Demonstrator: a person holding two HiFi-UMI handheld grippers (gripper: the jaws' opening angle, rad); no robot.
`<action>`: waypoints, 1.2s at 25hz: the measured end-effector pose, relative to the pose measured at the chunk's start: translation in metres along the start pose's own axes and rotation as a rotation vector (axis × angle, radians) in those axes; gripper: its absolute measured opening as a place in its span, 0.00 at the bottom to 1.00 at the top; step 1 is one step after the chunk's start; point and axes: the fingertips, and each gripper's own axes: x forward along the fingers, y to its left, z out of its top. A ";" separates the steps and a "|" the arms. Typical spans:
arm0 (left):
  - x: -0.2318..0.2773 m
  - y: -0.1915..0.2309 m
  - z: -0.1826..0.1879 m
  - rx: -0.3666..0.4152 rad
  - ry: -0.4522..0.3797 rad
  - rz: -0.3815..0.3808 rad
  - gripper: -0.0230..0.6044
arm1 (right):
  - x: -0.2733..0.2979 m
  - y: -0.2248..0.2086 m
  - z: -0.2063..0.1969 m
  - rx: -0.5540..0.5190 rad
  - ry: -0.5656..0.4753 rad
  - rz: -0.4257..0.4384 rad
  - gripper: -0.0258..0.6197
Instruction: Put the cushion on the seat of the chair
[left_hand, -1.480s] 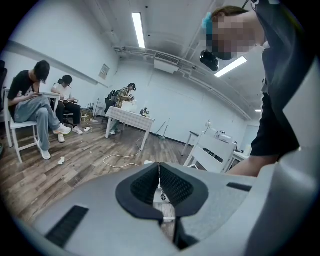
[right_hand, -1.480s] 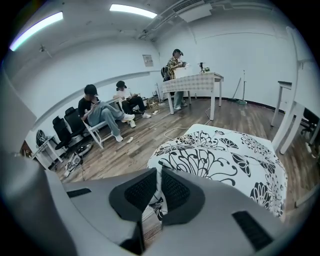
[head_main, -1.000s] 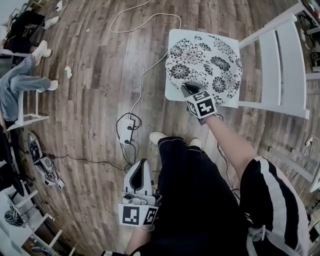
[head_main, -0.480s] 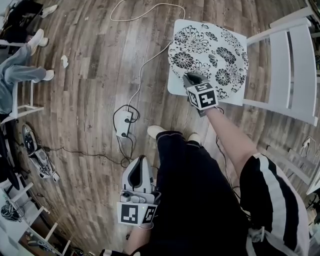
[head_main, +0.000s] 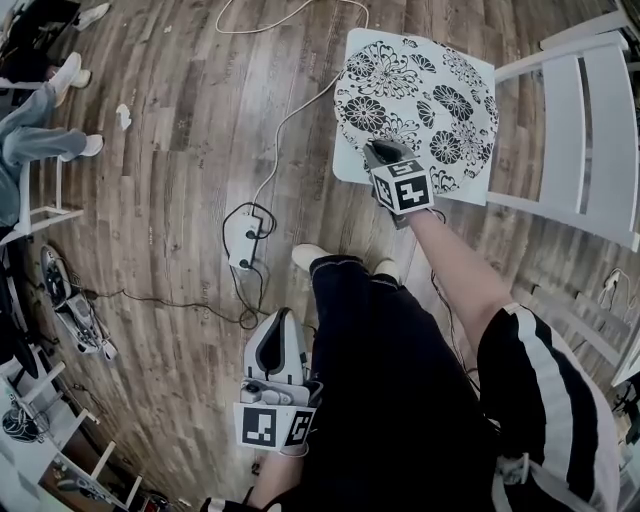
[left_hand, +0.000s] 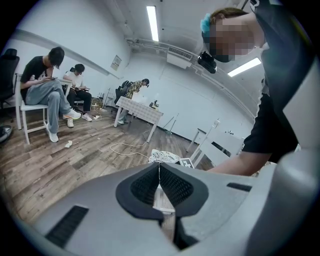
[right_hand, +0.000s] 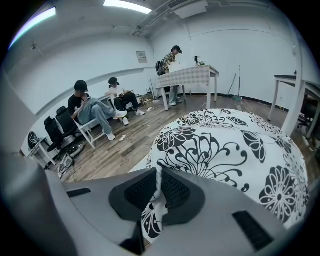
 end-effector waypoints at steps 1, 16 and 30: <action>0.000 0.000 -0.001 0.000 0.002 0.000 0.05 | 0.000 0.000 -0.001 0.005 0.000 -0.001 0.10; 0.000 -0.003 -0.004 -0.014 0.010 -0.002 0.05 | -0.003 0.007 0.001 0.055 -0.054 0.041 0.12; 0.006 -0.021 0.000 0.019 0.009 -0.045 0.05 | -0.030 0.020 0.009 0.116 -0.127 0.083 0.21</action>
